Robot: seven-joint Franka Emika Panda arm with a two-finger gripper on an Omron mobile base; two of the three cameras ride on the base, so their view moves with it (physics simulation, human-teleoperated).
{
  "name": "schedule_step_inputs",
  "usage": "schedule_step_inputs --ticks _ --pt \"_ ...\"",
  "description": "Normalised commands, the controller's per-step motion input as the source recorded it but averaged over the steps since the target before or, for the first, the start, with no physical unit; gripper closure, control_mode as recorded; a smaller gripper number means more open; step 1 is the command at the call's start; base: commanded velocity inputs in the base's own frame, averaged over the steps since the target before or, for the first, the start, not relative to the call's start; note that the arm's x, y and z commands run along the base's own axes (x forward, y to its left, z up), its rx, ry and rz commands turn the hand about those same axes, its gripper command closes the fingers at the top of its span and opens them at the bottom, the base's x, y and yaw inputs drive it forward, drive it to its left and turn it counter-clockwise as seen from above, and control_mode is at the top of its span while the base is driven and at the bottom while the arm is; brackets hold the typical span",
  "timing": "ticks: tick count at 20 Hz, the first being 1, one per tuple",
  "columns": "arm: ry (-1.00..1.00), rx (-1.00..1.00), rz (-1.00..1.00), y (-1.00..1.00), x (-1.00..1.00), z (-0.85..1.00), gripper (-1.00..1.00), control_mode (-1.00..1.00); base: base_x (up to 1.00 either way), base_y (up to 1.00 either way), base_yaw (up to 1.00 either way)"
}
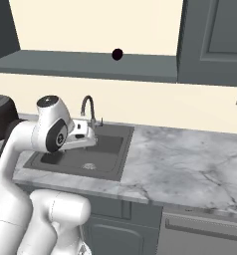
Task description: Pick the jam and honey bottle from the counter and place them in the cabinets closest to them.
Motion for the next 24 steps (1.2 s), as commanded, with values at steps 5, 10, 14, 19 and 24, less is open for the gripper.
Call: schedule_step_inputs --ticks 5,10,14,19,24 --pt "-0.17 0.00 0.12 -0.15 -0.72 -0.51 -1.00 -1.00 0.00 0.00 0.00" --pt "-0.09 0.01 0.07 -0.05 -0.45 -0.27 -1.00 -1.00 0.00 0.00 0.00" --pt "0.00 0.00 0.00 0.00 0.00 0.00 -1.00 -1.00 0.00 0.00 0.00" --pt "0.00 0.00 0.00 0.00 0.00 0.00 -1.00 -1.00 0.00 0.00 0.00" --pt "0.00 0.00 0.00 0.00 -0.01 0.00 -1.00 1.00 -0.15 0.01 0.00"
